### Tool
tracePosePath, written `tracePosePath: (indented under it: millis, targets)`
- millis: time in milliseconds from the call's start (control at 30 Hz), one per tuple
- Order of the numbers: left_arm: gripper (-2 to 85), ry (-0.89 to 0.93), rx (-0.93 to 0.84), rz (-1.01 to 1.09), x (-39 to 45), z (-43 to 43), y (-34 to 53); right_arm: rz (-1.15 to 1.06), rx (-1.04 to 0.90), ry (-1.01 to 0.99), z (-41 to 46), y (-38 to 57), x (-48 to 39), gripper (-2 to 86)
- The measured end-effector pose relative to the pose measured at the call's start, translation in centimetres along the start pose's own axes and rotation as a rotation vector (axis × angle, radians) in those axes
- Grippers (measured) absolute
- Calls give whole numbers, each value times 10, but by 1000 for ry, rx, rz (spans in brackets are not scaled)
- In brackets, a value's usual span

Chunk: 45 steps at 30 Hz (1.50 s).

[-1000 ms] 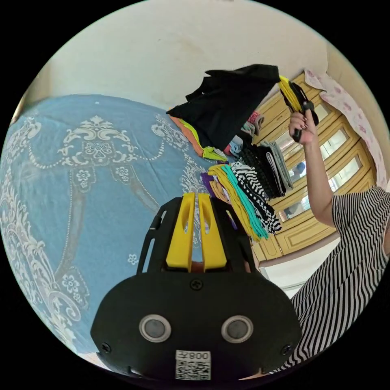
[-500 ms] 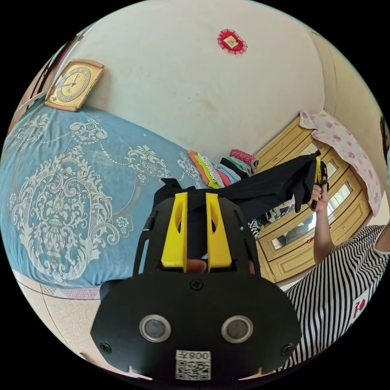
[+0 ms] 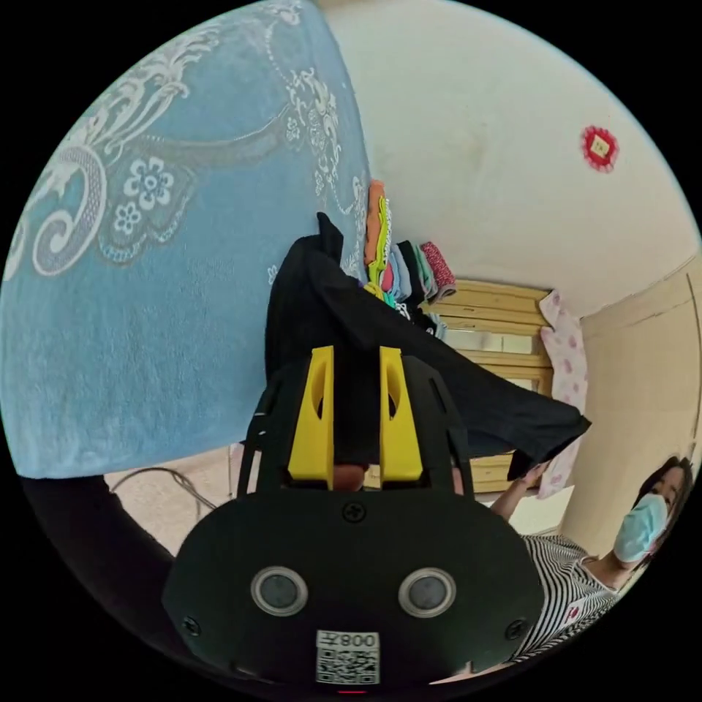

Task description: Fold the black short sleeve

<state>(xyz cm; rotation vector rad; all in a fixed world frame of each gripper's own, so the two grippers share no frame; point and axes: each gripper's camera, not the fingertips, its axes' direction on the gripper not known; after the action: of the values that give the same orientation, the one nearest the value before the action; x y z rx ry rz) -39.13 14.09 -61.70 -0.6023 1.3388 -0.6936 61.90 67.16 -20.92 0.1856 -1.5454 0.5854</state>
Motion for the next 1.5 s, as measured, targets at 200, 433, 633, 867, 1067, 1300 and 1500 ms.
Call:
tracePosePath:
  millis: [200, 433, 633, 867, 1067, 1300, 1500]
  targets:
    - [64, 135, 19, -90, 15, -26, 6, 34, 20, -10, -11, 33, 0, 1]
    - [11, 239, 105, 18, 90, -95, 31, 32, 62, 43, -35, 66, -8, 0]
    - [6, 339, 276, 364, 220, -218, 92, -15, 165, 22, -68, 96, -20, 1]
    - [5, 301, 492, 739, 358, -343, 209, -113, 278, -34, -96, 123, -41, 1]
    - [4, 176, 609, 952, 439, -391, 293, -215, 293, -47, -99, 126, -59, 1]
    - [4, 95, 688, 1074, 492, -413, 330, -265, 278, -49, -82, 106, -51, 1]
    - [6, -18, 698, 1063, 516, -413, 297, -248, 243, 2, -51, 62, -13, 1]
